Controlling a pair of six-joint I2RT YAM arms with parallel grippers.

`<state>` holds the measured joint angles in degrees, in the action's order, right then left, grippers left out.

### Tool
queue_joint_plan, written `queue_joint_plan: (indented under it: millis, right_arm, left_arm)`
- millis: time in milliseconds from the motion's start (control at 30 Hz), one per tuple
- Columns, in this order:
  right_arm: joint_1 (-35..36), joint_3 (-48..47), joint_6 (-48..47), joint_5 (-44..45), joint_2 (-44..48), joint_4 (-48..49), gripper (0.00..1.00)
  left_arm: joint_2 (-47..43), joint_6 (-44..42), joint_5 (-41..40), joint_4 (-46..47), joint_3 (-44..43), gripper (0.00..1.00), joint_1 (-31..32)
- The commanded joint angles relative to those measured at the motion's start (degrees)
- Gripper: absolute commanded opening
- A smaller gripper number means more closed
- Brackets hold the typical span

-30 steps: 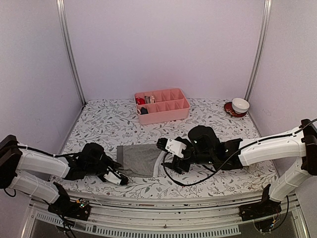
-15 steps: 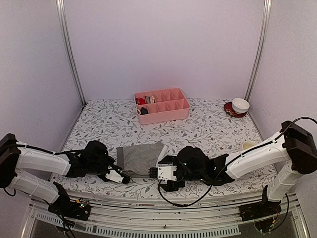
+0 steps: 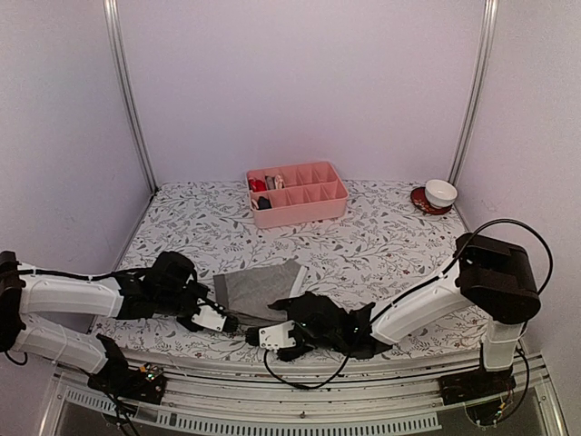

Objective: Roll the underwear
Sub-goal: Pick up the underwear from the center of the board.

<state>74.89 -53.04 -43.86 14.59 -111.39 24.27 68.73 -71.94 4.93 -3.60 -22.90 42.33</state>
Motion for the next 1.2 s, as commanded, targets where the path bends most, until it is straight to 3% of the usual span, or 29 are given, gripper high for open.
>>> queue_joint_plan:
  millis: [0, 333, 600, 833, 1167]
  right_arm:
    - [0.2, -3.2, -1.4, 4.6, -3.1, 2.5, 0.89]
    - [0.4, -9.4, -3.5, 6.2, -9.8, 1.2, 0.88]
    - [0.5, -12.9, -3.6, 12.3, -14.0, 1.3, 0.85]
    - [-0.3, -9.1, -3.6, 17.4, -12.3, 3.5, 0.68]
    - [-0.9, -4.3, -2.7, 15.9, -8.9, 4.0, 0.71]
  left_arm:
    - [-0.6, 0.9, 1.6, -2.2, -1.4, 0.0, 0.4]
    - [-0.6, 2.2, 3.0, -3.1, -2.9, 0.0, -0.3]
    - [-0.7, 2.2, 4.1, -3.2, -2.8, 0.0, -0.7]
    - [-2.2, 1.6, 4.6, -3.9, -2.1, 0.0, -0.9]
    - [-4.1, 1.3, 6.0, -4.5, -2.0, 0.0, -1.5]
